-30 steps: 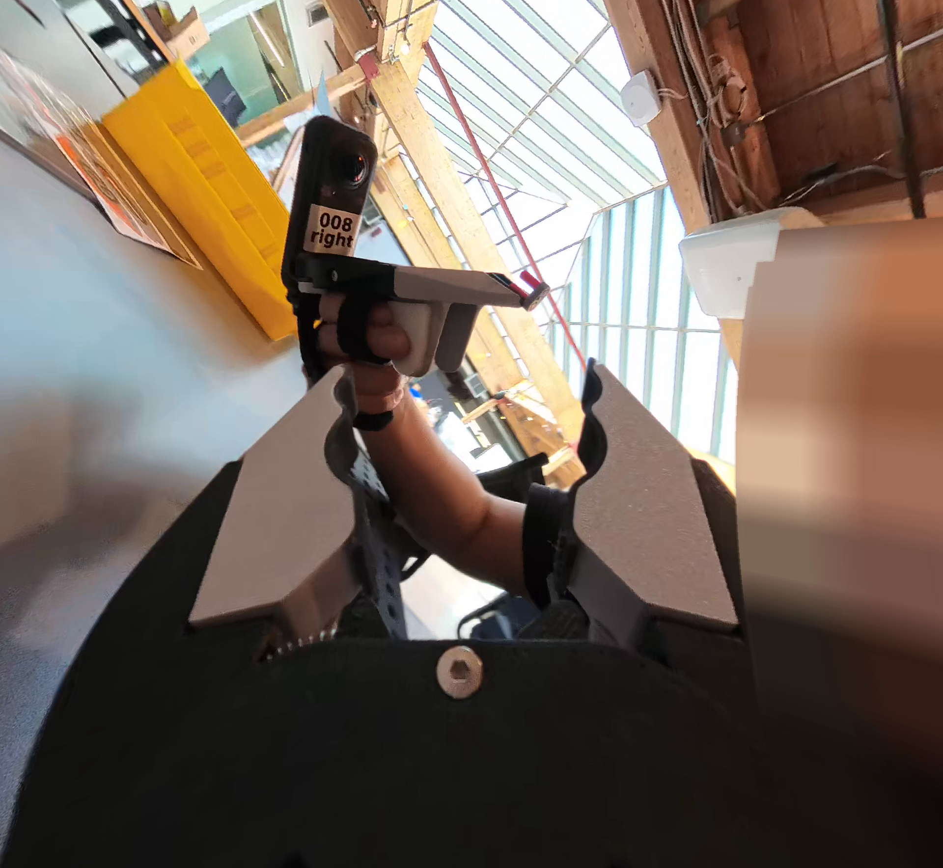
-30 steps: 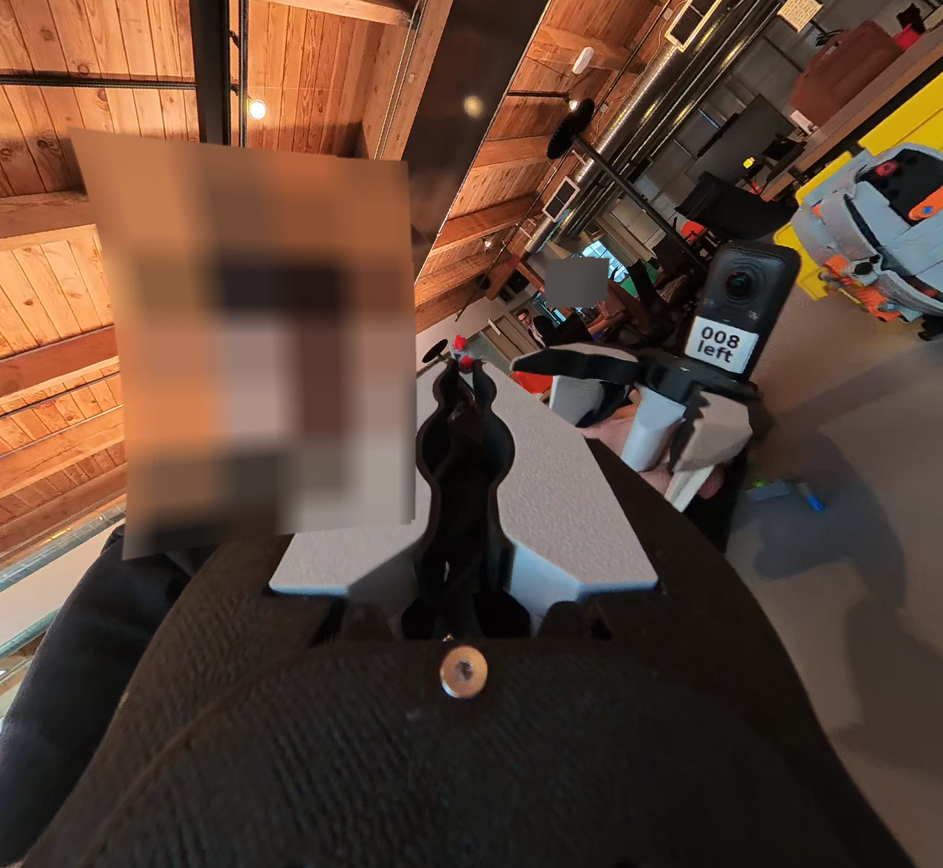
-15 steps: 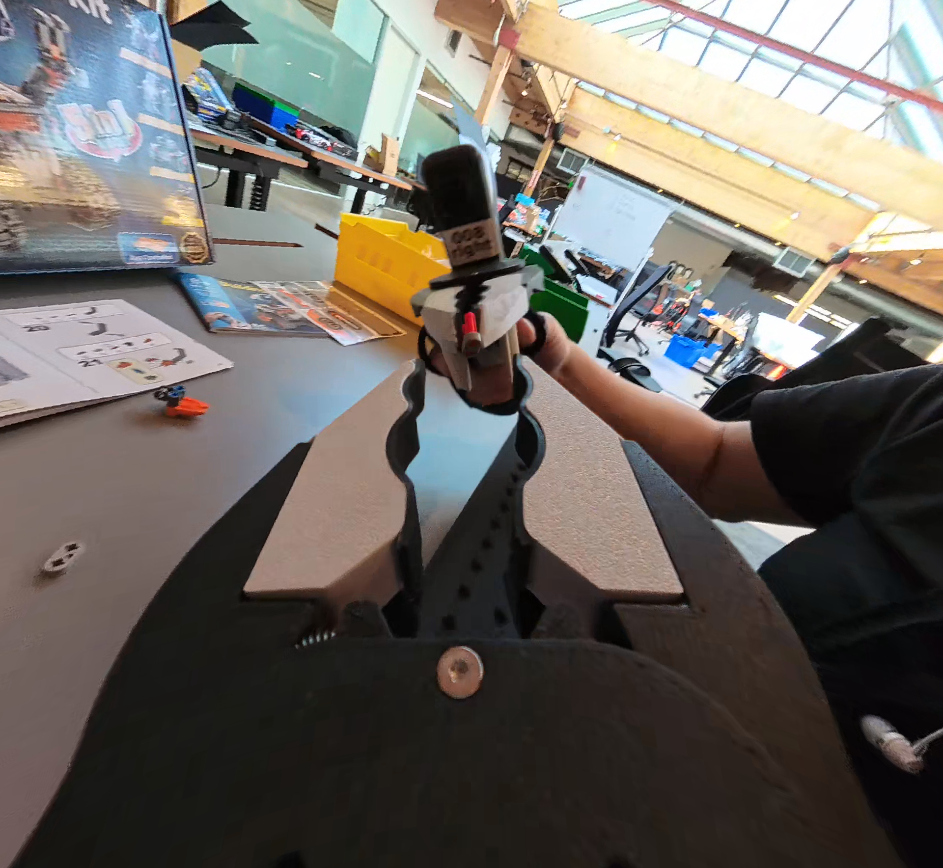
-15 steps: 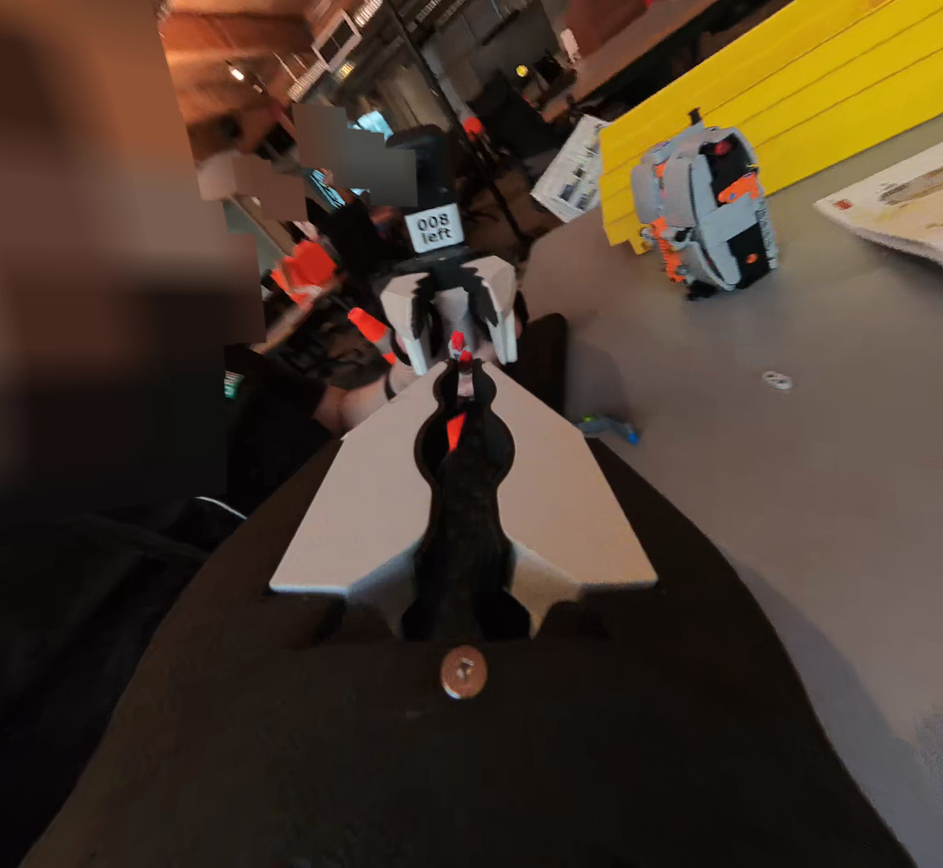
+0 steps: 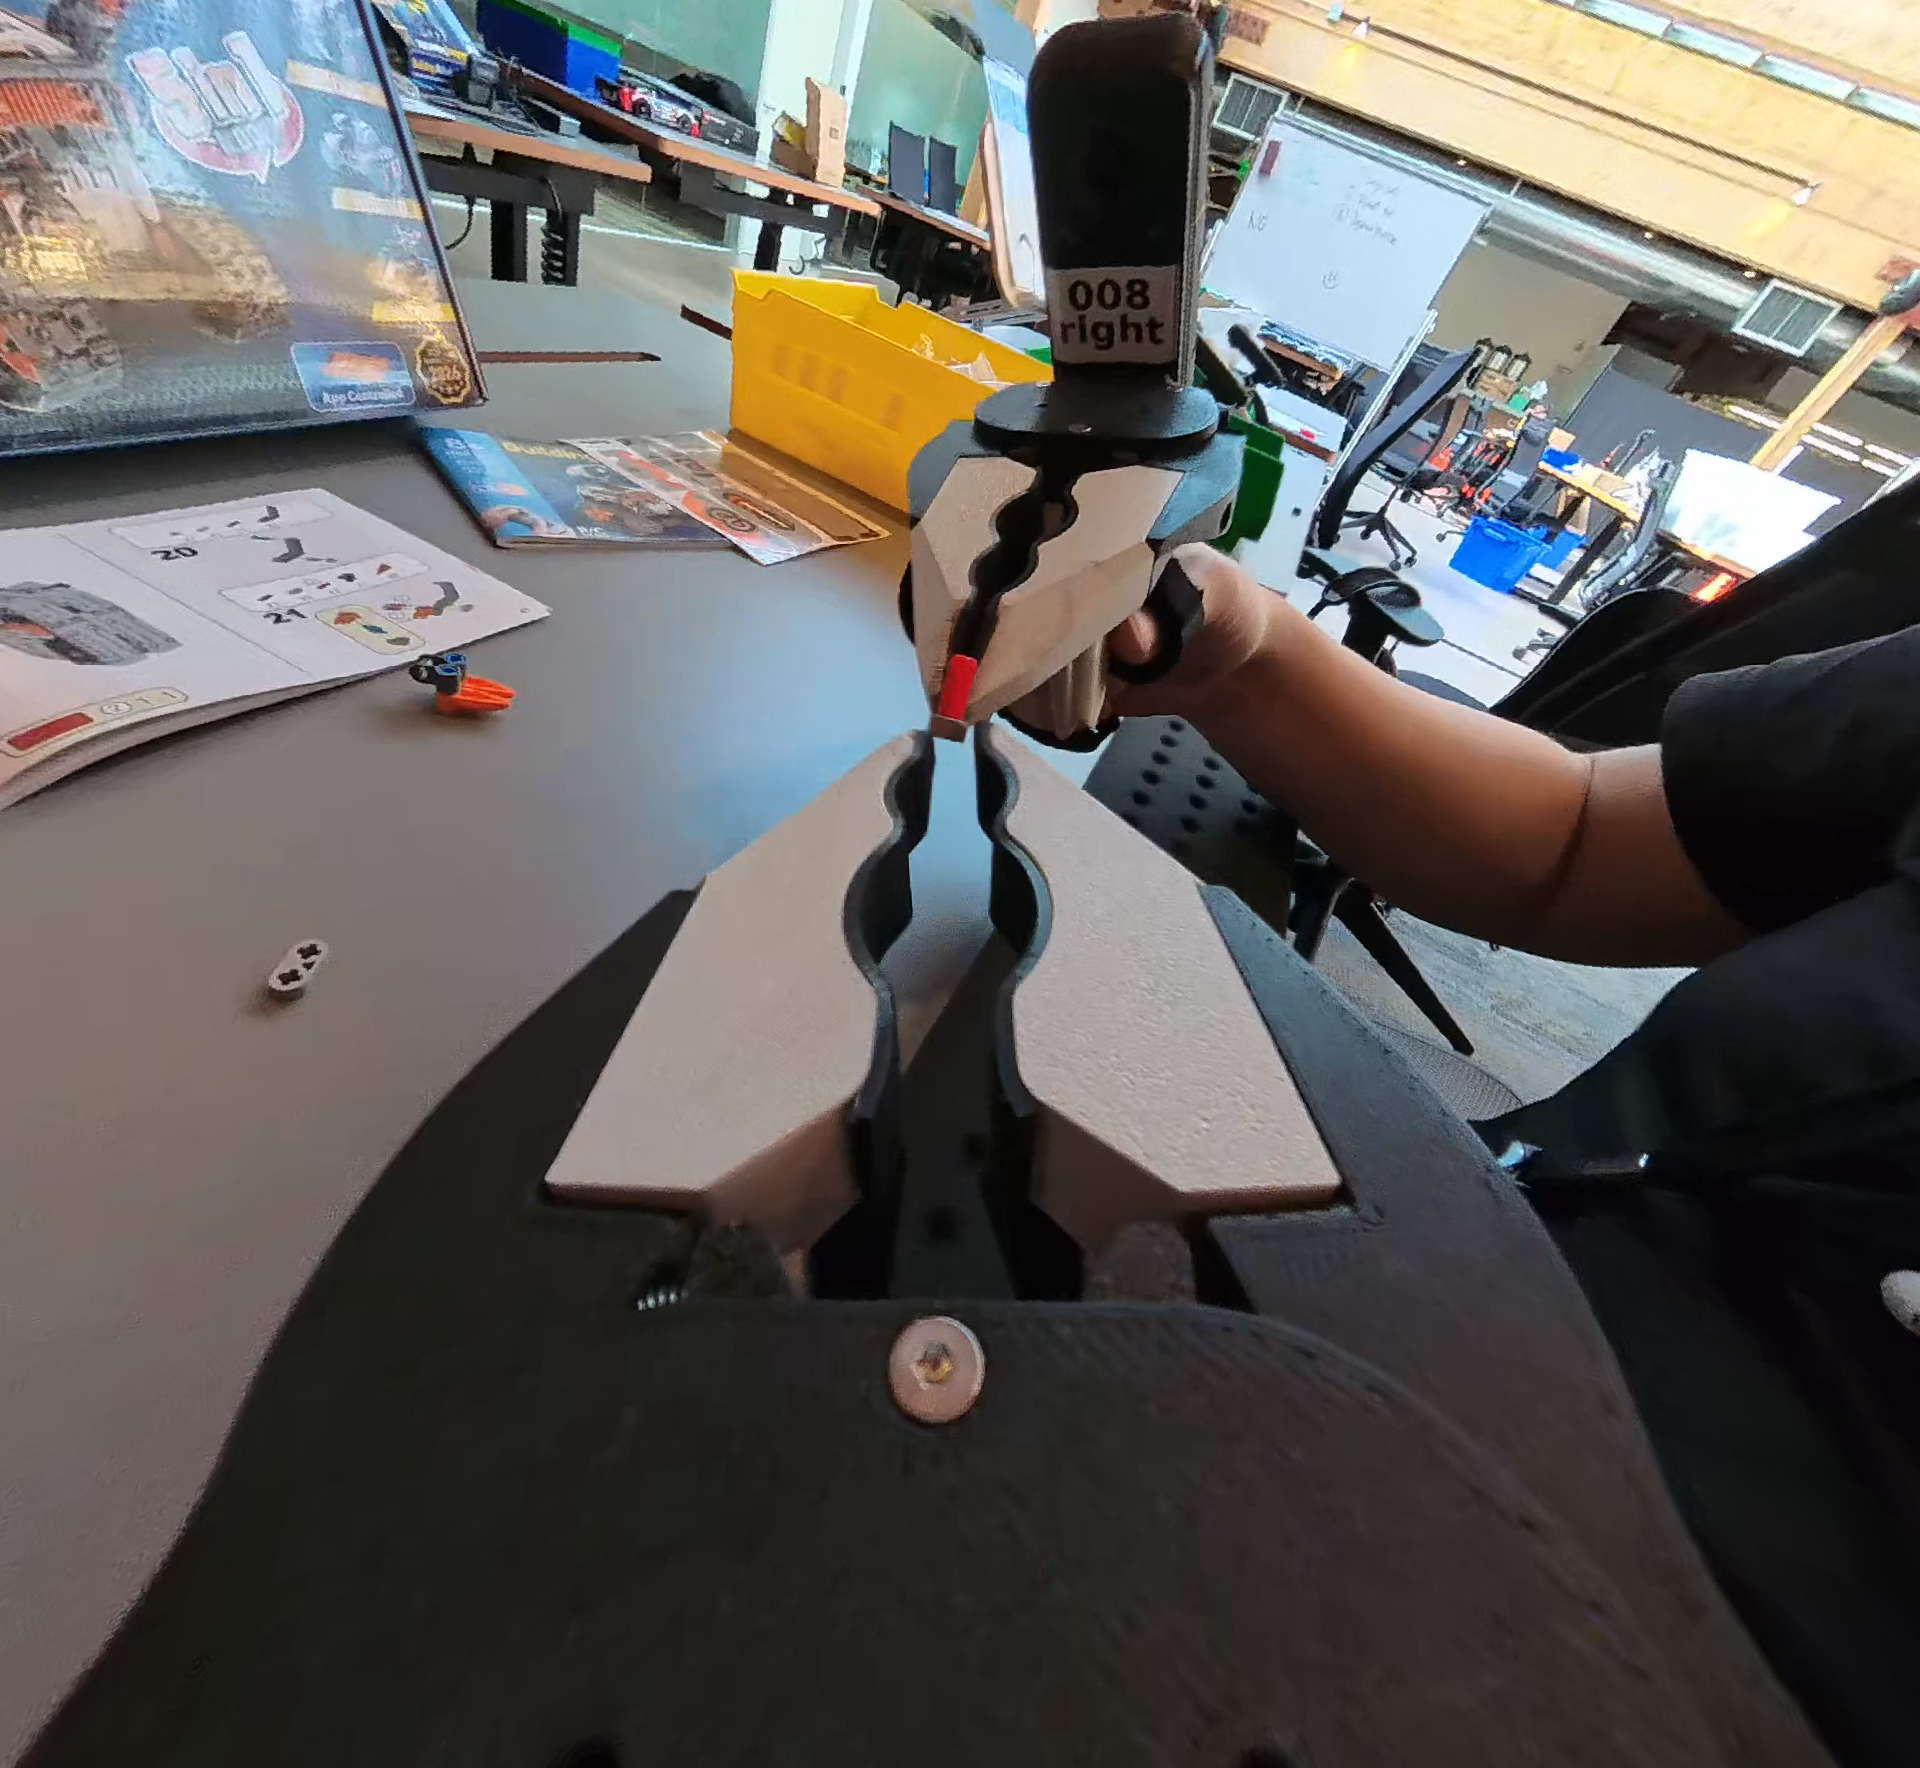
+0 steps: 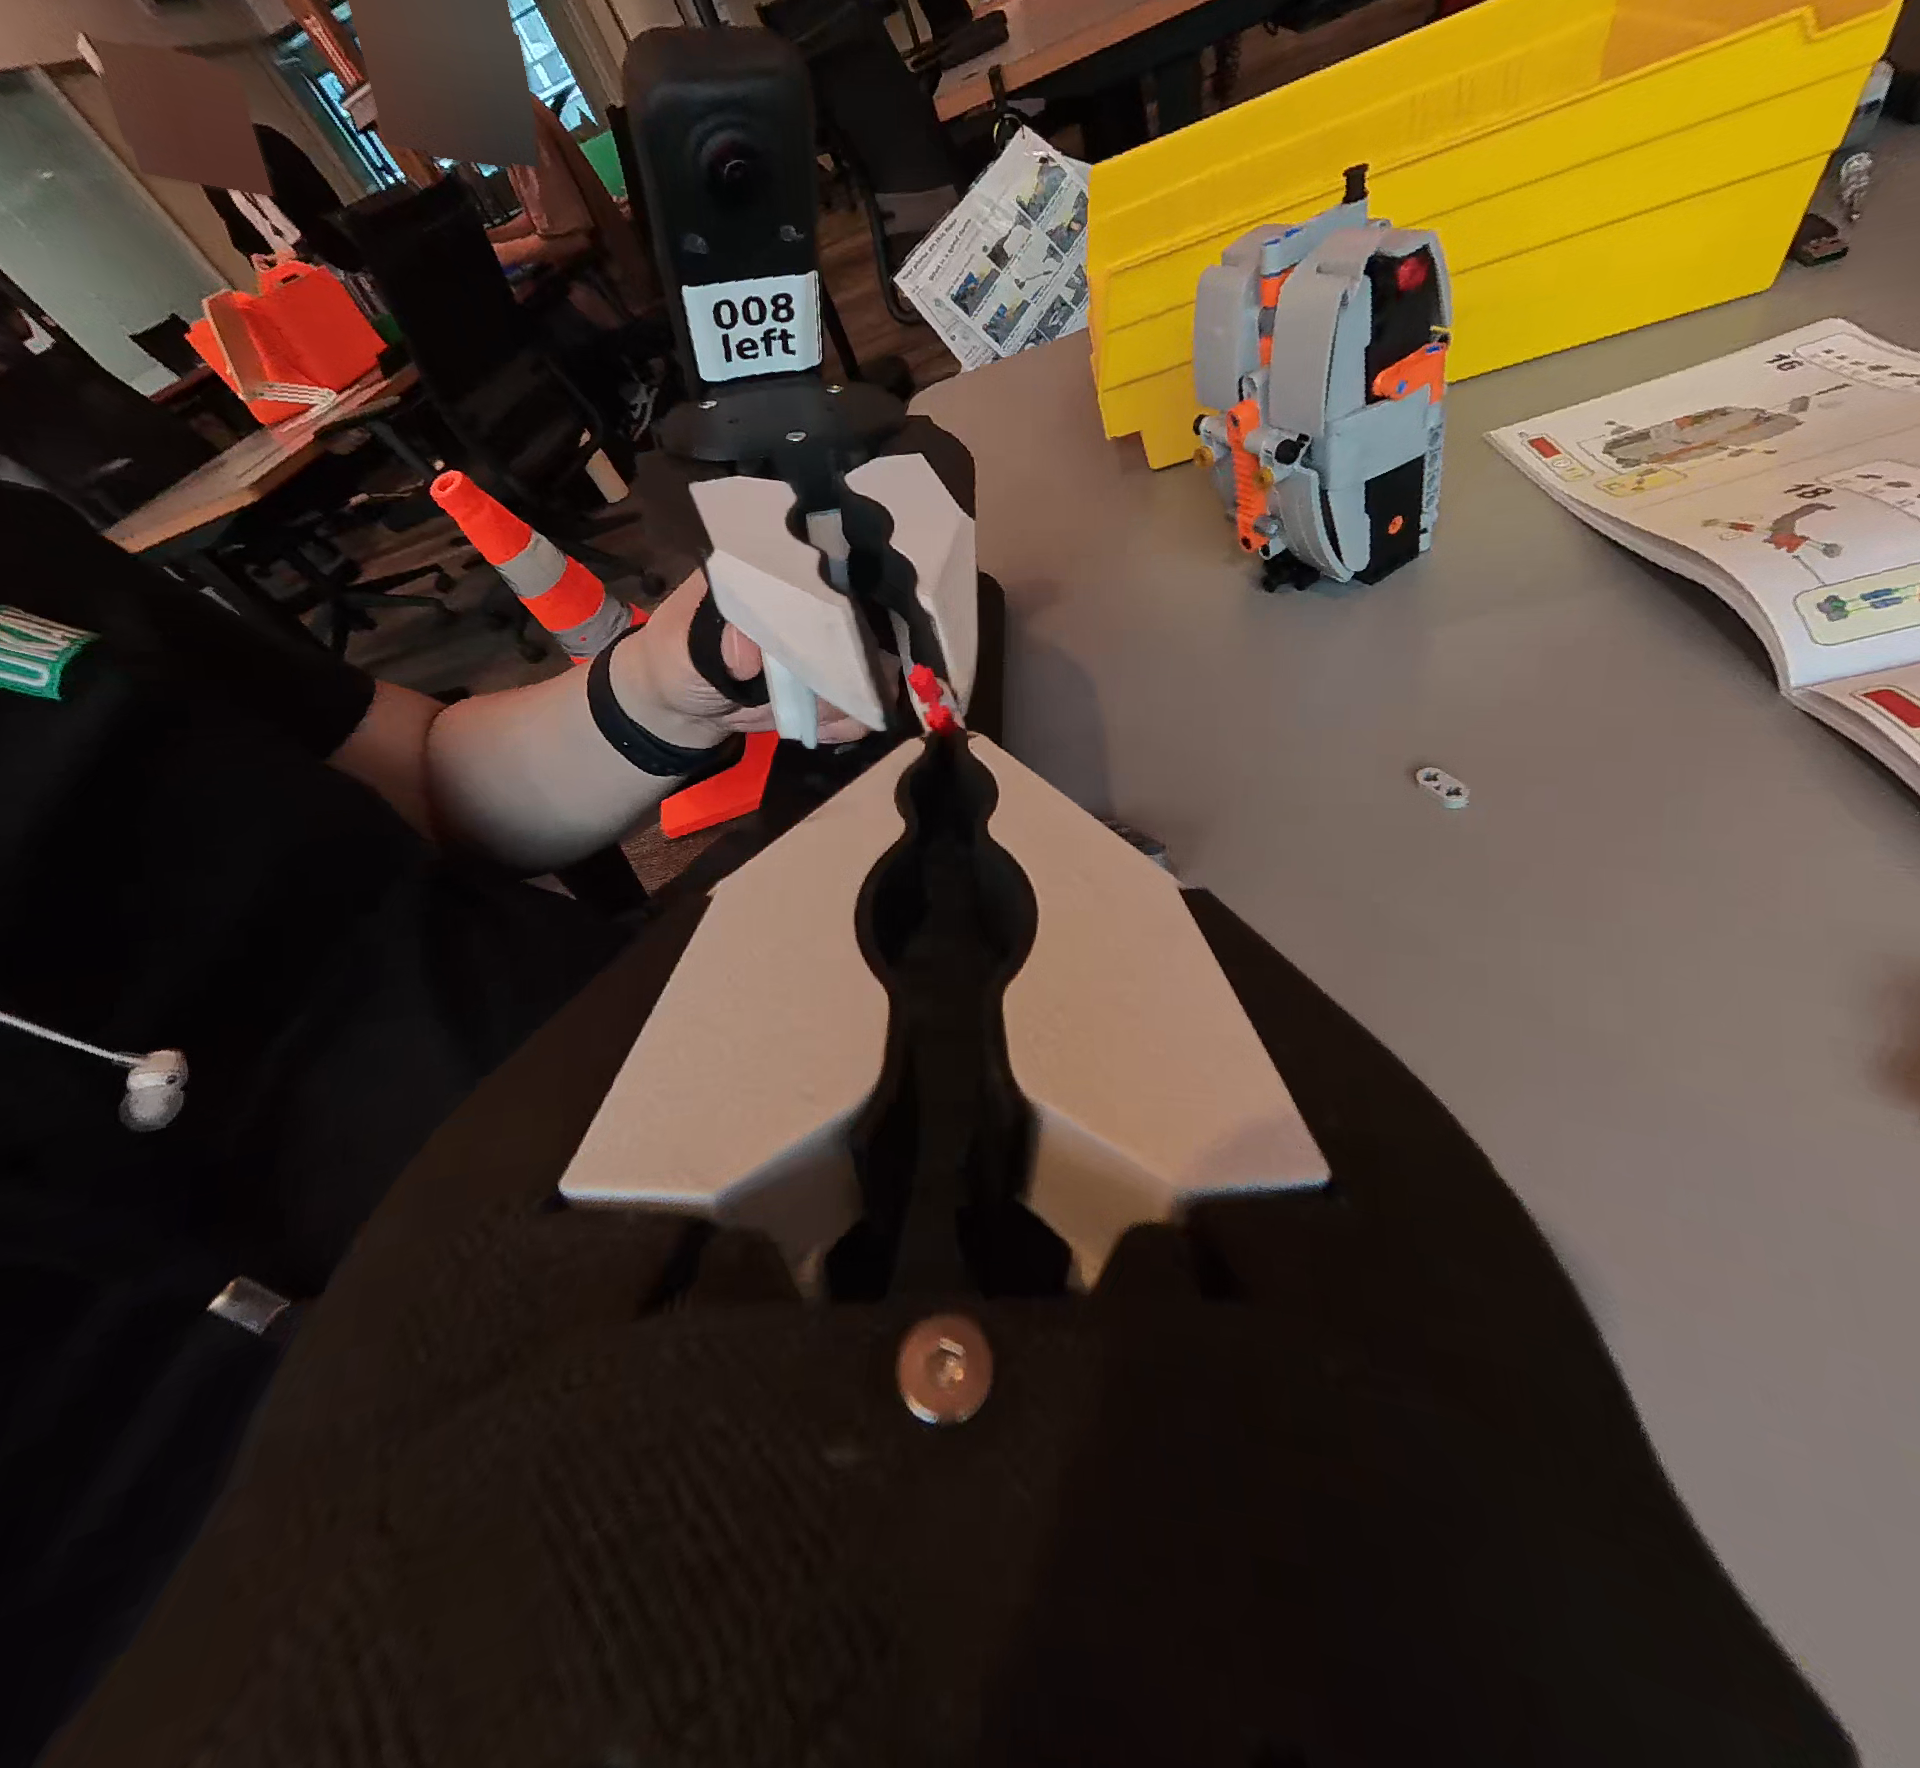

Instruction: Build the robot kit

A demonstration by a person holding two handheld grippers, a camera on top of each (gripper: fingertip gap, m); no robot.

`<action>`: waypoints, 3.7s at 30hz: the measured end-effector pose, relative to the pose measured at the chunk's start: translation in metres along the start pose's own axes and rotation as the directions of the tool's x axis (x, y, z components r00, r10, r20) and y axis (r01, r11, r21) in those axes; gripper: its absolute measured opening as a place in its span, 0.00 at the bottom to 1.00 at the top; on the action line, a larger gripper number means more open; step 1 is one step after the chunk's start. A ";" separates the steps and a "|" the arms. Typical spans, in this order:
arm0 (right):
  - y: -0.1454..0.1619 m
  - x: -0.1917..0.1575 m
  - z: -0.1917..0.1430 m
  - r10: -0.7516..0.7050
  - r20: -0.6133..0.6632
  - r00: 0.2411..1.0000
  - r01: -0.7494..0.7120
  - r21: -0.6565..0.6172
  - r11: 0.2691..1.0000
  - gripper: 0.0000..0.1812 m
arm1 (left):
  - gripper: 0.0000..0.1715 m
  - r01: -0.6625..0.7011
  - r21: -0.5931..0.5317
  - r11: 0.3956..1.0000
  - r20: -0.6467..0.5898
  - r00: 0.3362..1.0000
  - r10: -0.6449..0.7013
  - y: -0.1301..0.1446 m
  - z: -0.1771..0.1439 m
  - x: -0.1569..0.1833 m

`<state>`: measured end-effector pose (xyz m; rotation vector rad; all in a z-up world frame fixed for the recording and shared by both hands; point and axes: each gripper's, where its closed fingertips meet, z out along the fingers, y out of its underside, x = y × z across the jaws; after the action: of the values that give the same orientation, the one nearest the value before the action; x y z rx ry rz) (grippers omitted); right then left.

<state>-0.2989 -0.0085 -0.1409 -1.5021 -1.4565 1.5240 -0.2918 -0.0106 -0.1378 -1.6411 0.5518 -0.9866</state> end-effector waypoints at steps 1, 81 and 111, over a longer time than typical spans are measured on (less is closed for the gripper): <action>0.001 0.001 0.001 0.002 0.006 1.000 -0.002 -0.002 1.000 0.00 | 0.06 0.000 0.004 1.000 0.001 1.000 0.000 0.000 0.000 -0.001; 0.008 0.057 0.056 -0.741 -0.242 0.627 0.695 -0.256 0.672 0.07 | 0.13 0.315 -0.033 0.949 0.144 0.941 -0.307 0.000 -0.033 -0.072; 0.022 0.128 -0.009 -0.583 -0.313 0.749 0.500 -0.309 0.809 0.14 | 0.03 0.420 -0.002 0.908 0.140 0.899 -0.415 0.010 -0.069 -0.076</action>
<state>-0.3128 0.1052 -0.2018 -1.2332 -1.6408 0.6830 -0.3891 0.0073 -0.1670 -1.8850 0.1185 -1.1654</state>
